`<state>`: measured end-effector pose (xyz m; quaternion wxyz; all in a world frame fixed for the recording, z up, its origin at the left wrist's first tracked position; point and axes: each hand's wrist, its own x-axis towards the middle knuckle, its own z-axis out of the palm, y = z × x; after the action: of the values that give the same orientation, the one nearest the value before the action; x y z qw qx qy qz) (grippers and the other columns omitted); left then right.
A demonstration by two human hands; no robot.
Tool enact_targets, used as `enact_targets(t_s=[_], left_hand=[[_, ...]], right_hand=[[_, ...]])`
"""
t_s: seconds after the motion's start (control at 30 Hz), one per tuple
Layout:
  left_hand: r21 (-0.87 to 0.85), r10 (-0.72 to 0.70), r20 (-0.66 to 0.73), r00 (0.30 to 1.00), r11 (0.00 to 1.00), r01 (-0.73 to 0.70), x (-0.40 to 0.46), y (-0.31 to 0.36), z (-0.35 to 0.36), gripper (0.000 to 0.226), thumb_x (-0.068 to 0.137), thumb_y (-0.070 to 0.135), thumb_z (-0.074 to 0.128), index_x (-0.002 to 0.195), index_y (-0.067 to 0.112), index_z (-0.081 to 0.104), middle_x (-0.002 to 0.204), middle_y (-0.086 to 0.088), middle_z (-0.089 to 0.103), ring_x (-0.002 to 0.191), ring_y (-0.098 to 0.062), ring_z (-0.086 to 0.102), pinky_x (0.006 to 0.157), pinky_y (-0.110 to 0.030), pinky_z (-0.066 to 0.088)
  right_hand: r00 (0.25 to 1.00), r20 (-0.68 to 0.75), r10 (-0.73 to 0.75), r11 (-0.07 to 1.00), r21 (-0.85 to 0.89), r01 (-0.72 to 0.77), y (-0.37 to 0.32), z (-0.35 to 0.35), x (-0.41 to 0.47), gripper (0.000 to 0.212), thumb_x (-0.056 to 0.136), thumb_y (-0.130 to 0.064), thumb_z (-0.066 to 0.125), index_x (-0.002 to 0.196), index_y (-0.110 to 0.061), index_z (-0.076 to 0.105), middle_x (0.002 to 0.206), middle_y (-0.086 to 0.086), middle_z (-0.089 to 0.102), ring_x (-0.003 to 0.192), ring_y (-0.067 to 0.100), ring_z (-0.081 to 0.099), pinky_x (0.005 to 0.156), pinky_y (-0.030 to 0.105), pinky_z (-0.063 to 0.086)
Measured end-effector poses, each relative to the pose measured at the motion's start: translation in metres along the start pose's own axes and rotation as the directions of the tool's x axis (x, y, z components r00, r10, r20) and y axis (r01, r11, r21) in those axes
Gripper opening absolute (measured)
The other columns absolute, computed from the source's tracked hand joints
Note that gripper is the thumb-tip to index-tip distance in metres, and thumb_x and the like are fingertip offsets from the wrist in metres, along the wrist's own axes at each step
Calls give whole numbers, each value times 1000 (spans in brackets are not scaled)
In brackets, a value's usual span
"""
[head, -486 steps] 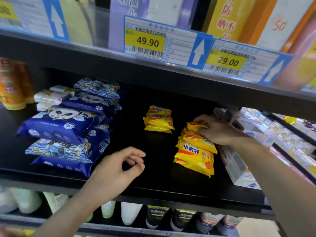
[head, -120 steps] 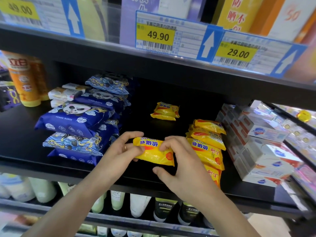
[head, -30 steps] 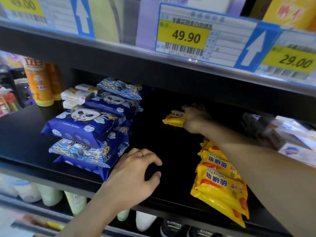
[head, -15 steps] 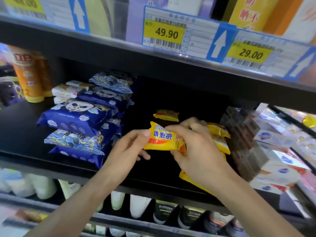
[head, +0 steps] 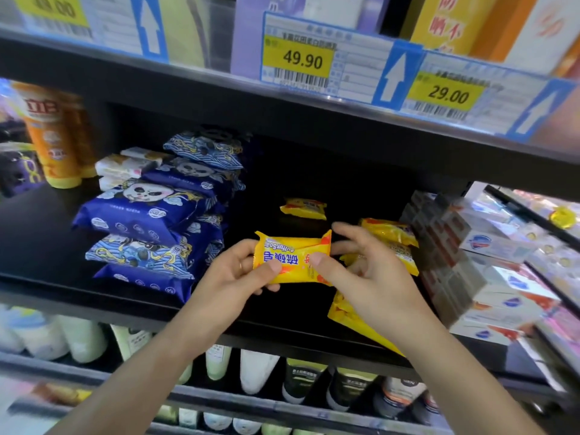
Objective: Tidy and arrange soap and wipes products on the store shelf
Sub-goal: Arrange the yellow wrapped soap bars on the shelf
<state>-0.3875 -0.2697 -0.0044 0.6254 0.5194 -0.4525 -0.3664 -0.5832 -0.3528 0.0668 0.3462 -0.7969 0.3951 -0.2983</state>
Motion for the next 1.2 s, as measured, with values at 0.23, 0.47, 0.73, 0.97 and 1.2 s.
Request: enact_targets(t_s=[0.23, 0.47, 0.73, 0.97, 1.2], left_hand=[[-3, 13, 75, 997, 1000, -12, -1, 3, -2, 17, 92, 37, 69, 109, 36, 70, 102, -2, 79, 88, -15, 74, 75, -16, 51], [-32, 27, 50, 998, 999, -25, -1, 2, -4, 29, 91, 38, 69, 119, 31, 68, 107, -3, 79, 91, -15, 74, 77, -16, 52], [-41, 27, 26, 999, 999, -26, 3, -1, -5, 38, 88, 38, 70, 124, 24, 67, 115, 1, 77, 103, -11, 73, 82, -16, 53], [-105, -11, -63, 998, 994, 5, 10, -7, -4, 41, 90, 51, 55, 121, 28, 70, 114, -1, 76, 98, -18, 73, 82, -30, 55], [-127, -39, -35, 999, 991, 34, 14, -7, -5, 58, 101, 66, 42, 126, 20, 67, 96, -18, 79, 84, -23, 76, 69, -22, 59]], right_hand=[[993, 58, 106, 992, 59, -109, -1, 2, 10, 30, 93, -49, 69, 90, -19, 73, 63, -13, 61, 45, 0, 51, 49, 17, 43], [983, 169, 73, 979, 177, -103, -4, 3, 10, 17, 96, -38, 69, 110, -28, 67, 101, -5, 74, 54, 20, 67, 43, 26, 47], [985, 171, 36, 952, 295, -86, 3, 4, 11, 27, 91, -21, 78, 117, -26, 71, 101, -3, 75, 80, 20, 78, 71, 29, 63], [997, 50, -62, 960, 275, 46, 10, 7, 7, 26, 90, -17, 78, 109, -33, 71, 99, -4, 75, 84, 18, 76, 80, 38, 63], [971, -26, -236, 966, 98, 238, 11, 9, 1, 34, 86, -14, 82, 105, -40, 71, 106, -12, 67, 90, 12, 70, 73, 24, 58]])
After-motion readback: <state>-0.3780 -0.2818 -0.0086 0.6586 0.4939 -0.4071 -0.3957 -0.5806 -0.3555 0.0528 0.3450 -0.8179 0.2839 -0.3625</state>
